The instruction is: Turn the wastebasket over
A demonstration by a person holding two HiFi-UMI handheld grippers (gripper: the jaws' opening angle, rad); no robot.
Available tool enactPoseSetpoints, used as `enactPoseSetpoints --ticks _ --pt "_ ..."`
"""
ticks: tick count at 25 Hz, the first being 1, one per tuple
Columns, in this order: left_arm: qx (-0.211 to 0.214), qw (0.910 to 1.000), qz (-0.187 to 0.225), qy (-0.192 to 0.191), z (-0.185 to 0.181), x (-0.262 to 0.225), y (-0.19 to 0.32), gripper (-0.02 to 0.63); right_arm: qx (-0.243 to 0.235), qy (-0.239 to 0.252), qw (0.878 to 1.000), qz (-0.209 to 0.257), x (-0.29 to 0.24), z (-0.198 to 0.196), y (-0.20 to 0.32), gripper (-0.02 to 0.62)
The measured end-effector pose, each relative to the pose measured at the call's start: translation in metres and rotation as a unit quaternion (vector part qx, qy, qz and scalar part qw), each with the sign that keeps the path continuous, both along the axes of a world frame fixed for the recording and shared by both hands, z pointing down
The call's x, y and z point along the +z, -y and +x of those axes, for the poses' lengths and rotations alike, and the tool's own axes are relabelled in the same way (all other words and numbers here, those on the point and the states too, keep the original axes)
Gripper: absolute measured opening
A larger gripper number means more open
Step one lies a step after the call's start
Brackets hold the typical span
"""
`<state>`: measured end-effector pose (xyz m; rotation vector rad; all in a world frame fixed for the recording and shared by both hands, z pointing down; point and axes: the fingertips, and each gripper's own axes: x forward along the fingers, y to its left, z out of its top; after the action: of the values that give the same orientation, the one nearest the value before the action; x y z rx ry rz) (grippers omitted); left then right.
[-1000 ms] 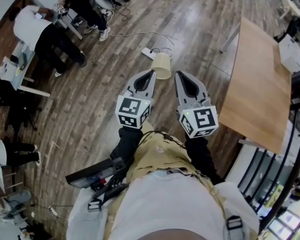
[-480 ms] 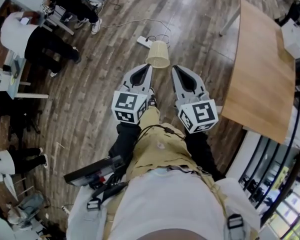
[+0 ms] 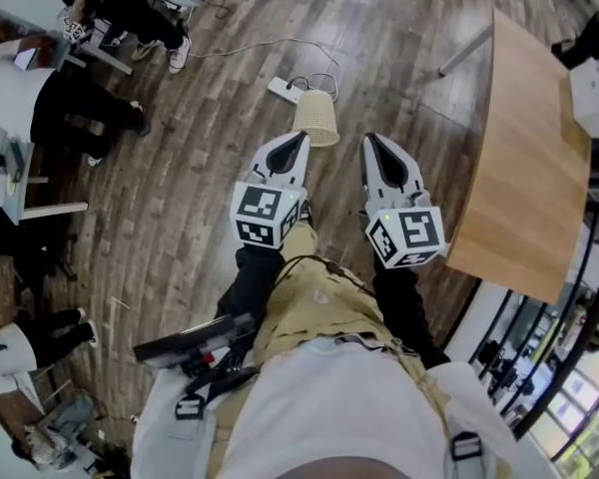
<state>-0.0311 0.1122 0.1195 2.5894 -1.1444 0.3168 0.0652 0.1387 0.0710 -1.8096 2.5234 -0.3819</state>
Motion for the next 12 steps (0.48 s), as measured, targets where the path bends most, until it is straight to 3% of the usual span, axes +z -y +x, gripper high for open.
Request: enactPoseSetpoints --ticks 6,9,12 --pt "-0.006 0.9995 -0.030 -0.009 -0.015 0.020 0.070 0.002 0.007 -0.038 0.999 -0.031 0.024 -0.011 0.075 0.021" --pt "-0.022 0.9986 -0.047 -0.010 -0.036 0.034 0.104 0.002 -0.011 -0.066 0.997 -0.034 0.034 -0.031 0.108 0.021" --pt "-0.035 0.9972 -0.066 -0.002 -0.048 0.057 0.114 0.002 -0.034 -0.059 0.996 -0.057 0.059 -0.045 0.119 0.020"
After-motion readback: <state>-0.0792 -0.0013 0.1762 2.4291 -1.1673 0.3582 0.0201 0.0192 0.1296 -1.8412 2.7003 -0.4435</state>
